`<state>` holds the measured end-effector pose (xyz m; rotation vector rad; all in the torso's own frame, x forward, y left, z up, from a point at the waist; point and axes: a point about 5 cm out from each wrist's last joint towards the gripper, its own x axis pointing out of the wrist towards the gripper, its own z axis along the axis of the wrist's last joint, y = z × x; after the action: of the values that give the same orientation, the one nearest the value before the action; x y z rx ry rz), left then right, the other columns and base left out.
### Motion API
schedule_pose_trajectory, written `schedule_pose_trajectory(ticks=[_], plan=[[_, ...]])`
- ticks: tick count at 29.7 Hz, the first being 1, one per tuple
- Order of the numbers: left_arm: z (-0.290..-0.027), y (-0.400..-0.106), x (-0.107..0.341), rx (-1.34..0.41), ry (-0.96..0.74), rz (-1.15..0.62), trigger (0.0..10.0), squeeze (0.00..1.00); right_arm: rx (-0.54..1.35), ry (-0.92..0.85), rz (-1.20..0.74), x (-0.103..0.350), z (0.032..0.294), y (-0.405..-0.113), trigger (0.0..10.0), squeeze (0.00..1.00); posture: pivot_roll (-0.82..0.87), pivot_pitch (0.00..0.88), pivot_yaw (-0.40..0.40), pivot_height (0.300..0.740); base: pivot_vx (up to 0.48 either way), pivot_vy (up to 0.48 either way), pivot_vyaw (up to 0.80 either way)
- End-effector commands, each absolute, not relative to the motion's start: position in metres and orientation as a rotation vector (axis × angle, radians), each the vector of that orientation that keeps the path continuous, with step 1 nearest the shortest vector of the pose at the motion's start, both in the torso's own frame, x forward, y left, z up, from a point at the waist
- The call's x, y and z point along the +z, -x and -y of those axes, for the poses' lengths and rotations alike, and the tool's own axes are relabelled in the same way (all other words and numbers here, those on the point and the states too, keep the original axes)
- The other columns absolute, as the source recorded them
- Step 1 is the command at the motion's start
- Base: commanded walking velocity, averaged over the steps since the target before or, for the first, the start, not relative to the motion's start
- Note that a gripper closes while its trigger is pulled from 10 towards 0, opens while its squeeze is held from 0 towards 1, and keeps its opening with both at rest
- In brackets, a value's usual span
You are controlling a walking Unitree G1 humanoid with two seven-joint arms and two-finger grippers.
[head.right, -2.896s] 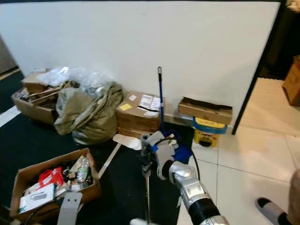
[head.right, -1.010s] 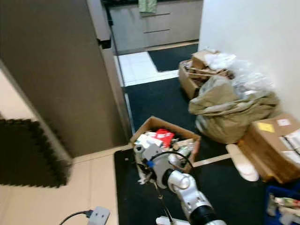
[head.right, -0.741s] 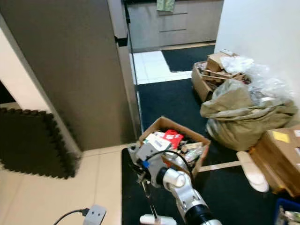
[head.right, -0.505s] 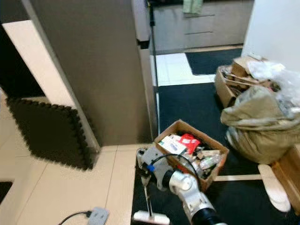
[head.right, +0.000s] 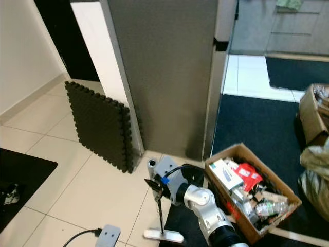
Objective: Sweep floor
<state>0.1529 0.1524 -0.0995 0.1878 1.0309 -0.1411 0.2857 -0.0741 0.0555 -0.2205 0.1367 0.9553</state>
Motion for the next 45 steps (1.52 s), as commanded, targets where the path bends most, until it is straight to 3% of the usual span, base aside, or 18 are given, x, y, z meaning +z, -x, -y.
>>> schedule_pose_trajectory(ticks=[1, 38, 45], plan=[[-0.158, -0.142, -0.104, -0.137, -0.194, -1.072, 10.0, 0.0, 0.969, 0.217, -0.101, 0.062, 0.067, -0.287, 10.0, 0.0, -0.1, 0.028, 0.022, 0.74, 0.326, 0.0, 0.0], [-0.159, -0.143, -0.103, -0.142, -0.194, -1.075, 10.0, 0.0, 0.882, 0.2, -0.13, 0.062, 0.068, -0.295, 10.0, 0.0, -0.09, 0.025, 0.018, 0.74, 0.321, 0.0, 0.0], [-0.159, -0.144, -0.103, -0.142, -0.193, -1.075, 10.0, 0.0, 0.858, 0.2, -0.133, 0.062, 0.069, -0.297, 10.0, 0.0, -0.09, 0.025, 0.019, 0.74, 0.424, 0.0, -0.46]])
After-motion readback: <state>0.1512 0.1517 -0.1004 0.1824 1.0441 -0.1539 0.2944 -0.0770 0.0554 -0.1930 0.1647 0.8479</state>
